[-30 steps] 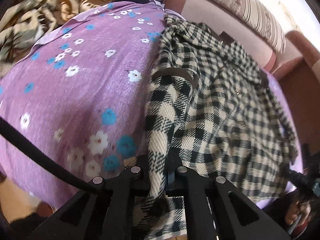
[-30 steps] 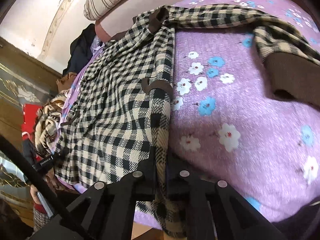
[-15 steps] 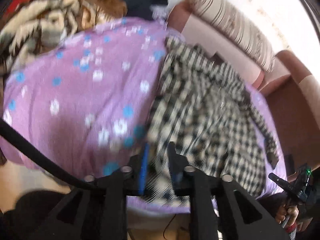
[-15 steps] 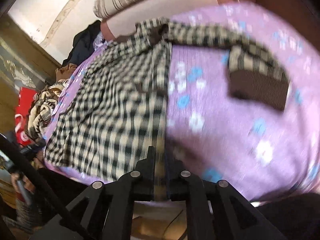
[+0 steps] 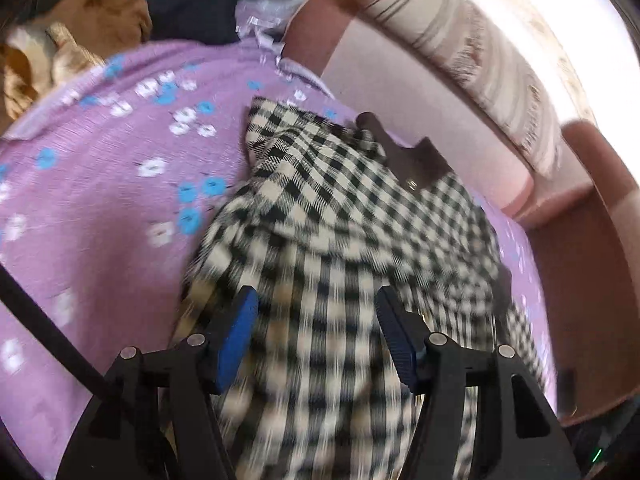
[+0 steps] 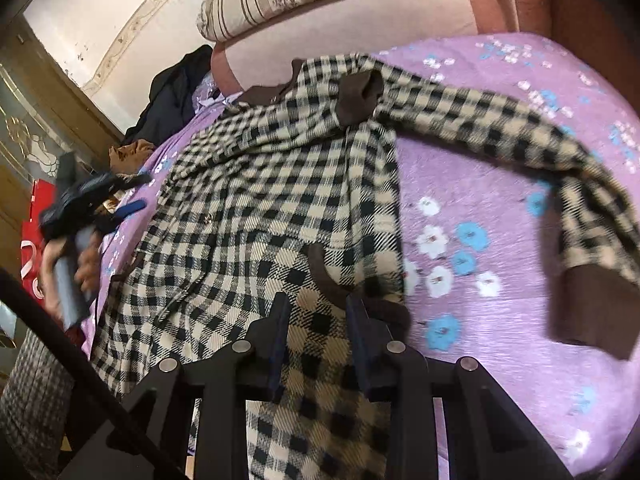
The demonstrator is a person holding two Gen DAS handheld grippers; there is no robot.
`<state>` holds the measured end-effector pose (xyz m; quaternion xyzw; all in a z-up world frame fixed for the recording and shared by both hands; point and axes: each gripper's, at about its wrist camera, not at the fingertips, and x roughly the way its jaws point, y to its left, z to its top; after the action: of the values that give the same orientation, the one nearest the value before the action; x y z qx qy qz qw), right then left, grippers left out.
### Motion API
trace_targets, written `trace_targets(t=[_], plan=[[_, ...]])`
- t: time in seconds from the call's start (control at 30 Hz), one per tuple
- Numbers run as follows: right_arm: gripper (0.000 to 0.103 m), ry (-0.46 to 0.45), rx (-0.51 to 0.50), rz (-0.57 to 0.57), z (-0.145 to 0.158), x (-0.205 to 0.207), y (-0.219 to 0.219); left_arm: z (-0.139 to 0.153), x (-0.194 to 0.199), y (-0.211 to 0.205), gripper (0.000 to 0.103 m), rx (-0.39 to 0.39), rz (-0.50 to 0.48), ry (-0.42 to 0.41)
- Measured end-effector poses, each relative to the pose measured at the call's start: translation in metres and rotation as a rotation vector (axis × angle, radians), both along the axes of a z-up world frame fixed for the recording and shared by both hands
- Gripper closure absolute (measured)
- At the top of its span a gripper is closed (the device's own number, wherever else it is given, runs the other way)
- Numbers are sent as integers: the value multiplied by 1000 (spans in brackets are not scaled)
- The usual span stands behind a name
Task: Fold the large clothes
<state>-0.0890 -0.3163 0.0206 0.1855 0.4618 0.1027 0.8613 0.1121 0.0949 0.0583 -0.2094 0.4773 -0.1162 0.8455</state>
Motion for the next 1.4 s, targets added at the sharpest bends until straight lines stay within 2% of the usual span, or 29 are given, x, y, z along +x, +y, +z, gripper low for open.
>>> trace_targets(t=[0.1, 0.23, 0.27, 0.3, 0.33, 0.47, 0.57, 0.63, 0.73, 0.77, 0.83, 0.93, 1.0, 1.07, 1.13, 1.2, 1.3, 1.4], plan=[[71, 13, -43, 37, -13, 5, 9, -22, 31, 0, 43, -51, 23, 48], [71, 5, -45, 39, -24, 15, 11, -41, 52, 2, 43, -63, 66, 79], [71, -1, -44, 34, -25, 17, 11, -42, 54, 5, 57, -68, 76, 79], [71, -4, -44, 28, -26, 19, 11, -40, 57, 9, 84, -61, 89, 77], [71, -1, -45, 19, -27, 23, 10, -37, 60, 12, 94, -56, 91, 73], [71, 2, -23, 6, -32, 30, 8, -19, 59, 28, 98, 13, 163, 27], [71, -4, -23, 9, -33, 30, 7, -12, 56, 31, 98, 97, 203, 2], [71, -6, -21, 9, -34, 31, 6, -17, 56, 29, 97, 145, 207, 7], [71, -4, -22, 9, -33, 29, 5, -27, 53, 22, 91, 222, 205, 39], [71, 0, -48, 7, -28, 29, 5, -27, 50, 20, 91, 236, 202, 51], [71, -42, -82, 14, -10, 29, 6, -20, 40, 18, 90, 245, 200, 48], [69, -103, -106, 26, 19, 47, 6, 4, 21, 17, 86, 259, 185, -5], [69, -147, -113, 16, 38, 76, 6, 25, 1, 17, 71, 285, 192, -63], [69, -169, -109, 11, 51, 111, 12, 41, -19, 18, 59, 305, 206, -85], [69, -158, -53, 22, 55, 143, 20, 51, -36, 20, 54, 286, 223, -84], [69, -123, 24, 25, 48, 177, 27, 53, -55, 21, 43, 249, 218, -65], [69, -56, 33, 1, 20, 214, 44, 46, -69, 20, 43, 235, 218, -58], [69, 54, 10, -70, -16, 227, 41, 34, -68, 12, 43, 289, 176, -68]])
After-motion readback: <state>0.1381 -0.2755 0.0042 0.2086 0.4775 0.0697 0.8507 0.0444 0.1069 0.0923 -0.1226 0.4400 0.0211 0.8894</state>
